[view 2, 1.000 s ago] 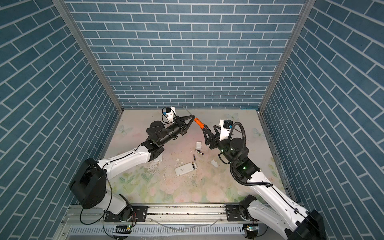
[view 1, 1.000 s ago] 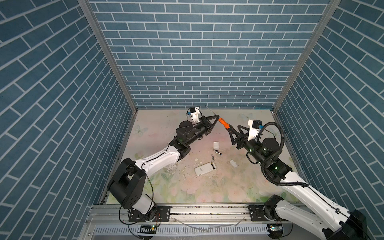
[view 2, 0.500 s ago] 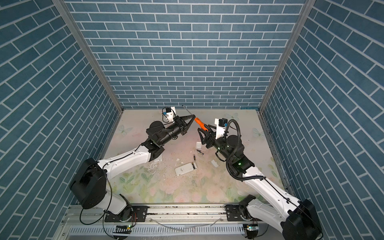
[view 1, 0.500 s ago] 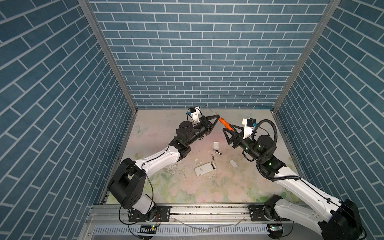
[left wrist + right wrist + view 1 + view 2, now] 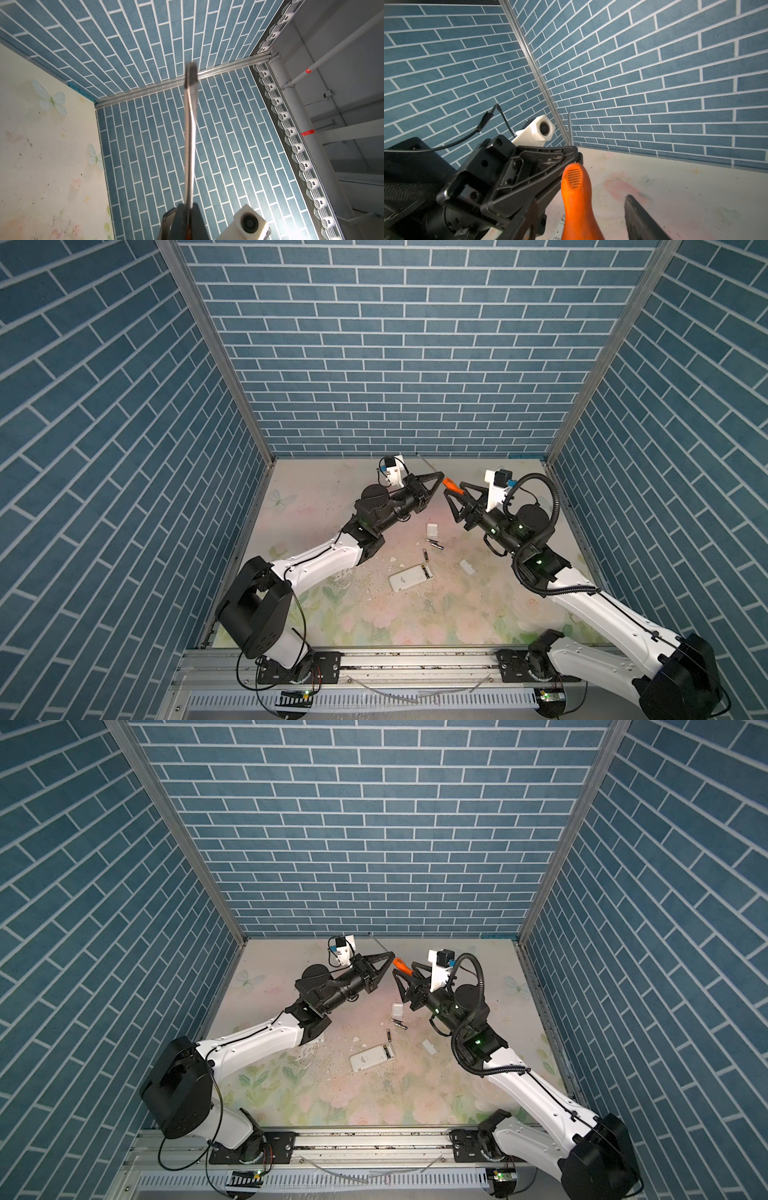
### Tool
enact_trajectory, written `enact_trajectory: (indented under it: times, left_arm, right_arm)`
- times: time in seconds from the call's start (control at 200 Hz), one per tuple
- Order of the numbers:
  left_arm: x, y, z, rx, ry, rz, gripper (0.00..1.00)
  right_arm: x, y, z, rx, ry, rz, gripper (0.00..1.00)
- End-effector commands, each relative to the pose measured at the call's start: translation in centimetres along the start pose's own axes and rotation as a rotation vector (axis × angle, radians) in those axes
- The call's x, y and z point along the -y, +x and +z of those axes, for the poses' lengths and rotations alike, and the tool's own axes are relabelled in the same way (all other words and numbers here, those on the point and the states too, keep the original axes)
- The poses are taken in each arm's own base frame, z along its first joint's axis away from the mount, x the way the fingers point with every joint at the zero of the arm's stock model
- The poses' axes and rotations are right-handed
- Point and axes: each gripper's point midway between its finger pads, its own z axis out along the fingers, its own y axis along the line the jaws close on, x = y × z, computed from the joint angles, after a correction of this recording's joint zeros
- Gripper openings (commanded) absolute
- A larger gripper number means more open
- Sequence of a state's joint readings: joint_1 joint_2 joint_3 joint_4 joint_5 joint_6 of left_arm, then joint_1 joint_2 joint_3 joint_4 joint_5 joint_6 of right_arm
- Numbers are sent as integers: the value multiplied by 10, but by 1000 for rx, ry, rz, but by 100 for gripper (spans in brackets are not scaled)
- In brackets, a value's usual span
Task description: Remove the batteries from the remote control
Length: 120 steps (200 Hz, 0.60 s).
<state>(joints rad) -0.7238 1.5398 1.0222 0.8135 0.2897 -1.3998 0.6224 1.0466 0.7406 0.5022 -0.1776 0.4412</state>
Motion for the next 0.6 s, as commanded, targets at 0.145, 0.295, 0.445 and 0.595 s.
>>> enact_trajectory:
  times: [0.145,0.295,0.445,0.595]
  left_arm:
    - [9,25,9,-60,54,-7,0]
    - [10,30,9,-70,55,-8,0]
    - [5,32,6,-71,44,-10,0]
    - [-5,33,1,-66,23,-12,0]
  right_arm:
    - [-15,-33,6,82,-58,-4,64]
    - [-16,-36,6,88,-58,-6,51]
    - [-14,-38,4,94,-47,-8,24]
    - [-13,-39,0,84,-30,-19,4]
